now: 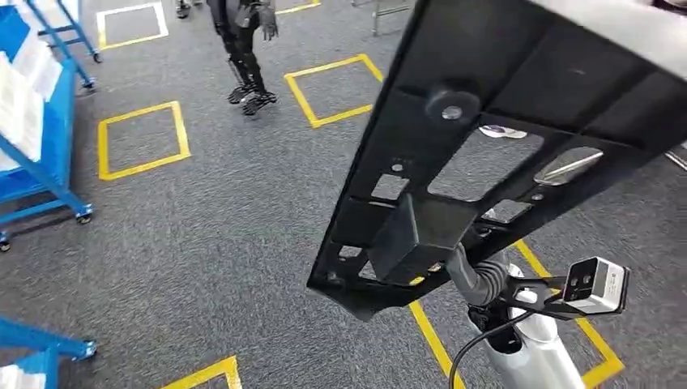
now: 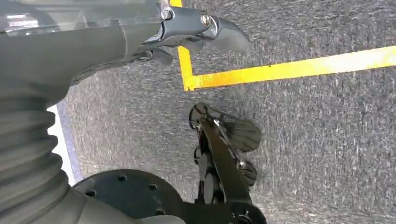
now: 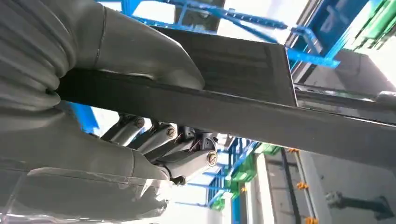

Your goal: Take the parts from the cabinet and place them on the table.

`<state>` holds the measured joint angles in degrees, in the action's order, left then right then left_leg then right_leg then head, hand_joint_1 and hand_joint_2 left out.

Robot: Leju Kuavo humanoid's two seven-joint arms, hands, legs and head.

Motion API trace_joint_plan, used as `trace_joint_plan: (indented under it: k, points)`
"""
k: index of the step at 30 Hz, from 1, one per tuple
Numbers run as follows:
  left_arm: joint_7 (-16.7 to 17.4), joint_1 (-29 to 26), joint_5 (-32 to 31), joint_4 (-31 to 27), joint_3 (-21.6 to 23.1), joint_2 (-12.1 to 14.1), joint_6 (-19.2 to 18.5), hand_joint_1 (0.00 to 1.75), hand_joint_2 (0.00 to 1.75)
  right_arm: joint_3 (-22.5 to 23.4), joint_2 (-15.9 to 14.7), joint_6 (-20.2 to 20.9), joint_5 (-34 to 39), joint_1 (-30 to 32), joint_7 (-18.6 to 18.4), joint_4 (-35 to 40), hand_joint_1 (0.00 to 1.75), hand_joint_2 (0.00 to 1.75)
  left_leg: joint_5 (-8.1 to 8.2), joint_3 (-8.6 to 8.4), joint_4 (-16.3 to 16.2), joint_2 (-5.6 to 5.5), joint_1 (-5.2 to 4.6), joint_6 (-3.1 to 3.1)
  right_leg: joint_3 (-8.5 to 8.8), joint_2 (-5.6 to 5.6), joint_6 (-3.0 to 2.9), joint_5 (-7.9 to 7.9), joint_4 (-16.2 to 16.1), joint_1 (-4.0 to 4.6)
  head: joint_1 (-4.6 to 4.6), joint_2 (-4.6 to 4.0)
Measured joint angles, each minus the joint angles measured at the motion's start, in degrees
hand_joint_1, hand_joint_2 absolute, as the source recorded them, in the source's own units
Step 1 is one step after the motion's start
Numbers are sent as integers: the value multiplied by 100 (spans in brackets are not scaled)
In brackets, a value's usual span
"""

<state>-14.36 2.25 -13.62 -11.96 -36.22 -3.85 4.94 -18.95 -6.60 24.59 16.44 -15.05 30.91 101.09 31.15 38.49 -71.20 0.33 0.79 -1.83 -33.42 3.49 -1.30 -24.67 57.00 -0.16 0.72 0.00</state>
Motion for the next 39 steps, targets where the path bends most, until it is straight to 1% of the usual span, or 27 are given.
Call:
trace_joint_plan:
  k: [2, 3, 5, 7, 8, 9, 10, 12, 13, 14, 16, 17, 18, 19, 22, 23, 25, 27, 28, 29, 31, 32, 33, 34, 37, 38, 39]
  points:
    - [-2, 3, 0, 0, 0, 4, -2, 0, 175, 0, 13, 0, 0, -4, 2, 0, 175, 175, -572, -476, 1100, -217, 9, 38, 6, 149, 31, -34, 53, -5, 0, 0]
    - [-2, 2, -2, 0, -2, 13, -4, 0, 175, 0, 20, 0, 4, -7, 9, -4, 175, 175, -477, -560, 1311, -526, 36, 50, -27, 200, 59, -51, 78, 6, 7, 0]
    - [-7, 13, -2, 0, -7, 15, -9, 0, 175, -2, 22, -4, 15, -15, 18, -17, 175, 175, -502, -565, 1335, -396, 3, 63, -79, 298, 129, -34, 90, -28, 0, 0]
    - [-9, 22, 2, 0, -20, 22, -9, 0, 175, -2, 22, -7, 24, -28, 37, -35, 175, 175, -533, -591, 1376, -292, 6, 137, -96, 414, 217, -9, 61, -34, 0, 0]
    - [-9, 30, 2, 0, -26, 20, -11, 0, 175, -2, 22, -13, 24, -38, 46, -41, 175, 175, -571, -619, 1434, -200, 38, 181, -94, 274, 220, -47, 116, -46, 5, -2]
    - [-13, 28, 4, 0, -35, 22, -9, 0, 175, 0, 22, -26, 33, -84, 59, -46, 175, 175, -576, -637, 1470, -147, 31, 210, -180, -57, 252, -186, 295, -16, 33, 0]
    - [-15, 18, 4, 0, -46, 22, -11, 0, 175, -7, 22, -24, 35, -136, 61, -63, 175, 175, -574, -635, 1469, -72, 23, 232, -393, -220, 288, -432, 715, -22, 50, -2]
    - [-17, 16, 7, 0, -59, 24, -9, 0, 175, -22, 35, -33, 35, -157, 61, -92, 175, 175, -562, -631, 1467, 61, 22, 240, -847, -284, 340, -803, 1620, -56, 50, 0]
    - [-17, 15, 9, 0, -72, 24, -9, 0, 175, -28, 35, -37, 35, -157, 61, -105, 175, 175, -552, -629, 1463, 129, 22, 239, -982, -288, 363, -849, 1877, -74, 55, -2]
    - [-18, 11, 9, 0, -83, 22, -4, 0, 175, -39, 35, -37, 33, -159, 59, -120, 175, 175, -540, -637, 1459, 202, 24, 229, -968, -300, 386, -736, 1828, -99, 52, 0]
    - [-17, 23, 7, 0, -85, 20, -4, 0, 175, -61, 35, -55, 31, -192, 57, -127, 175, 175, -513, -662, 1450, 313, 33, 195, -548, -392, 396, -297, 1018, -118, 57, 0]
    - [-18, 25, 7, 0, -87, 17, -4, 0, 175, -68, 35, -66, 31, -228, 53, -125, 175, 175, -492, -687, 1442, 368, 34, 166, -234, -528, 382, -67, 435, -114, 59, 0]
    - [-17, 23, 7, 0, -90, 20, -4, 0, 175, -77, 46, -81, 31, -280, 50, -127, 175, 175, -468, -705, 1435, 413, 11, 127, -69, -799, 334, -66, 70, -79, 57, 0]
    - [-18, 24, 7, 0, -94, 20, -4, 0, 175, -85, 63, -96, 28, -309, 37, -127, 175, 175, -440, -710, 1414, 467, -21, 81, -72, -721, 261, -34, 65, -54, 33, 0]
    - [-18, 57, 7, 0, -96, 22, -4, 0, 175, -87, 87, -101, 31, -338, 7, -129, 175, 175, -420, -773, 1442, 607, -11, -17, -100, -543, 165, -57, 87, -14, 31, 0]
    - [-17, 71, 7, 0, -96, 22, -7, 0, 175, -90, 94, -103, 31, -351, -7, -125, 175, 175, -377, -768, 1420, 630, 13, -60, -57, -459, 102, -19, 31, -79, 26, 0]
    - [-15, 73, 7, 0, -96, 17, -15, 0, 175, -96, 131, -107, 42, -405, -26, -125, 175, 175, -44, -573, 896, 180, 40, -83, -40, -386, 35, -10, 17, -72, -9, 0]
    - [-9, 48, 4, 0, -98, 13, -4, 0, 175, -120, 179, -129, 44, -398, -35, -129, 175, 175, 384, -85, -80, 38, 41, -99, -44, -242, 15, -12, 21, -50, -44, 0]
    - [-7, 29, 4, 0, -101, 13, 4, 0, 175, -133, 190, -144, 44, -386, -44, -133, 175, 175, 459, 103, -422, 17, 40, -100, -42, -168, 12, -15, 22, -35, -48, 0]
    - [-5, 14, 7, 0, -105, 13, 9, 0, 175, -144, 194, -146, 39, -371, -44, -136, 175, 175, 371, 175, -480, 15, 40, -88, -34, -83, 11, -15, 25, -24, -44, -2]
    - [-4, 10, 9, 0, -114, 13, 22, 0, 175, -166, 210, -177, 26, -368, -44, -133, 175, 175, -128, -82, 221, -16, 40, -40, -14, 79, 14, -18, 35, -14, -50, 0]
    - [-7, 12, 9, 0, -122, 13, 24, 0, 175, -179, 227, -210, 17, -369, -31, -133, 175, 175, -432, -326, 791, -121, 40, -6, 0, 156, 26, -27, 37, -14, -50, -2]
    - [-7, 6, 9, 0, -131, 15, 28, 0, 175, -192, 245, -230, 13, -369, -26, -133, 175, 175, -595, -502, 1232, -385, 40, 32, -1, 211, 37, -33, 38, -25, -52, 0]
    - [-7, 3, 11, 0, -138, 20, 28, 0, 175, -203, 254, -243, 7, -376, -26, -133, 175, 175, -520, -570, 1385, -465, 57, 58, -23, 280, 74, -42, 71, 12, -44, 0]
    - [-7, 31, 15, 0, -144, 22, 39, 0, 175, -247, 258, -247, -17, -360, -26, -127, 175, 175, -510, -590, 1367, -323, -7, 98, -68, 444, 198, -11, 33, -65, -50, 0]
    - [-7, 39, 15, 0, -146, 11, 39, 0, 175, -254, 258, -262, -20, -364, -26, -118, 175, 175, -547, -620, 1438, -250, 49, 144, -72, 505, 245, -6, 28, -22, -48, 0]
    - [-11, 47, 7, 0, -149, 22, 39, 0, 175, -264, 258, -288, -20, -361, -22, -94, 175, 175, -573, -650, 1489, -163, 52, 174, -91, 249, 250, -82, 122, -23, -40, 0]
